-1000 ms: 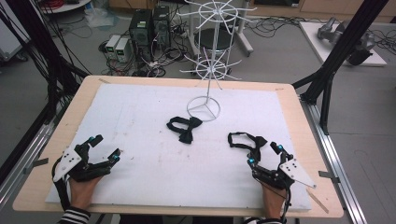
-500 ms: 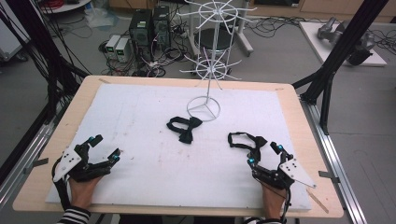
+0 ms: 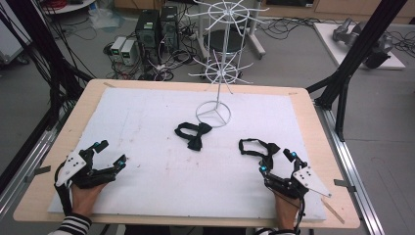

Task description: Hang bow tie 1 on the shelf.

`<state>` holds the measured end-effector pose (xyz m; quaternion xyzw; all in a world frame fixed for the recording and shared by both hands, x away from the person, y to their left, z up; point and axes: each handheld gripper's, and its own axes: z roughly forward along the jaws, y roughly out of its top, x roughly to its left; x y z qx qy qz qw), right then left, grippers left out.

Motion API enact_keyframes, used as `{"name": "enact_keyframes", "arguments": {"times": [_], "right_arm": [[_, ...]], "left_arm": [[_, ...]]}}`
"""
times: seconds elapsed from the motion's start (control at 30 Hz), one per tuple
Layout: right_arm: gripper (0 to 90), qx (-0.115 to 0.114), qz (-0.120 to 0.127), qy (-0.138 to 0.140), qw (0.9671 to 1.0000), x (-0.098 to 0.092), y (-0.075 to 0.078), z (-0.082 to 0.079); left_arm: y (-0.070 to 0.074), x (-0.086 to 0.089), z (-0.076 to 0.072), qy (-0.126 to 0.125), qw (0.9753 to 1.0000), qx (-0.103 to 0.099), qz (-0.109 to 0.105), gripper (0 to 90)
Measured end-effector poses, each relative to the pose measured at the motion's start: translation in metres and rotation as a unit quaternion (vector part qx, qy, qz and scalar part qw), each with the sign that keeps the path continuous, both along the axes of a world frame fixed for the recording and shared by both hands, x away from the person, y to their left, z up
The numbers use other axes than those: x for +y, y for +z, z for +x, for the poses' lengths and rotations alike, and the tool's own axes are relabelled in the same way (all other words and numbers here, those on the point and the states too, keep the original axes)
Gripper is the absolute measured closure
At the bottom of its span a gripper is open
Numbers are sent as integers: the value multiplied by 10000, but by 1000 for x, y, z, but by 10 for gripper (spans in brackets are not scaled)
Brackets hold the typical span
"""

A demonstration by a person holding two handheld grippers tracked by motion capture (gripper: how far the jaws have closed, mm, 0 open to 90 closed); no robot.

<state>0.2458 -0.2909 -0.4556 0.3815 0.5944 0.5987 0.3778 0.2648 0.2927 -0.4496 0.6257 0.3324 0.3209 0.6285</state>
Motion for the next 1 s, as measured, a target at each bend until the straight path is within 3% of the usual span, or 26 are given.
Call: {"name": "enact_keyframes", "arguments": {"times": [0.47,0.57,0.73,1.0], "right_arm": [[110,-5,8,2,10000,0,0,0],[110,-2,0,1,10000,0,0,0],[110,17,9,-3,10000,0,0,-1],[110,6,-1,-12,10000,0,0,0]], "left_arm": [[42,1,14,-42,9997,41,229,141],[49,0,19,-94,9994,126,295,141],[65,0,28,-225,9974,315,602,142],[89,-11,41,-391,9946,424,865,141]]}}
